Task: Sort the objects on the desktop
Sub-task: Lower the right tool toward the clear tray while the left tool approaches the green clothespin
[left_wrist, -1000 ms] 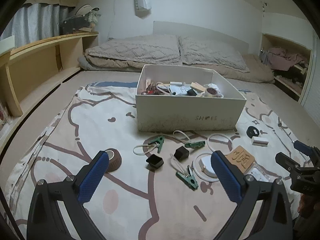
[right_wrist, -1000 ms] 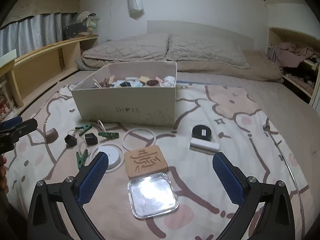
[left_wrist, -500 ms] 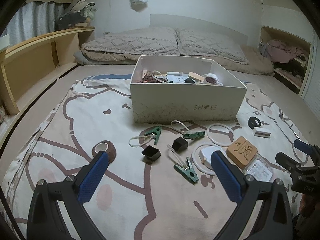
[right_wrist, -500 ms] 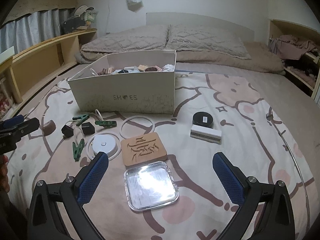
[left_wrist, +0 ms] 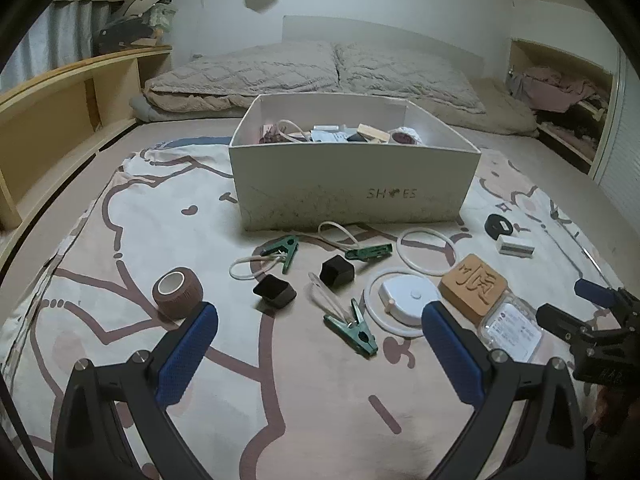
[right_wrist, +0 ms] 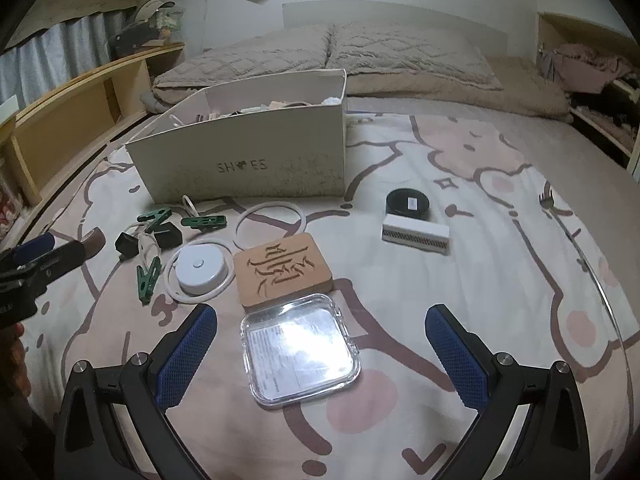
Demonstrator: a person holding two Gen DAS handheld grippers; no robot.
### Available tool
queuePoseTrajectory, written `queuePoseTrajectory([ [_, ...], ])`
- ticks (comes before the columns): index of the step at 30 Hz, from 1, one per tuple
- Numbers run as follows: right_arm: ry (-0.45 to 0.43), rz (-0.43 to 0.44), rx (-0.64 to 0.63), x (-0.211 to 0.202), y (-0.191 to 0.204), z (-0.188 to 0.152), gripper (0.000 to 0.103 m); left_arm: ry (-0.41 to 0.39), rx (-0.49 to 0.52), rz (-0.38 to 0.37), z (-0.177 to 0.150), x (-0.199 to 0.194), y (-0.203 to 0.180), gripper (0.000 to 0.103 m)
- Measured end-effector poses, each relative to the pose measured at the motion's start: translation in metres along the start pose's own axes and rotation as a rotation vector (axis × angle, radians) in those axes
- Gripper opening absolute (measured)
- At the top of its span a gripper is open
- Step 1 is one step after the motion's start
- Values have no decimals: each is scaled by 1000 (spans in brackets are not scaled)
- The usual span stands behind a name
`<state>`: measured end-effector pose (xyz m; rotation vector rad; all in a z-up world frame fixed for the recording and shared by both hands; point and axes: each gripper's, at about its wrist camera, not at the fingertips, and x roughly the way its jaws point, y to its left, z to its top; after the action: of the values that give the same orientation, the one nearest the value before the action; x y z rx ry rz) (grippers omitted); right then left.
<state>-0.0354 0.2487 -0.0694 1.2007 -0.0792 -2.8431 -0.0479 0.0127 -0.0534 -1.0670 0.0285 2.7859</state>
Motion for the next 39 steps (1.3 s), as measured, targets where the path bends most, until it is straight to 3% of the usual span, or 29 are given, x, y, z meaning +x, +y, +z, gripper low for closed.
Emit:
queuePoseTrajectory([
  [29, 160, 16, -18, 32, 8, -16, 103, 143, -4, 6, -22, 46, -13, 103],
  [39, 236, 0, -14, 48, 7, -23, 103, 215, 11, 135, -27, 79, -4, 103],
])
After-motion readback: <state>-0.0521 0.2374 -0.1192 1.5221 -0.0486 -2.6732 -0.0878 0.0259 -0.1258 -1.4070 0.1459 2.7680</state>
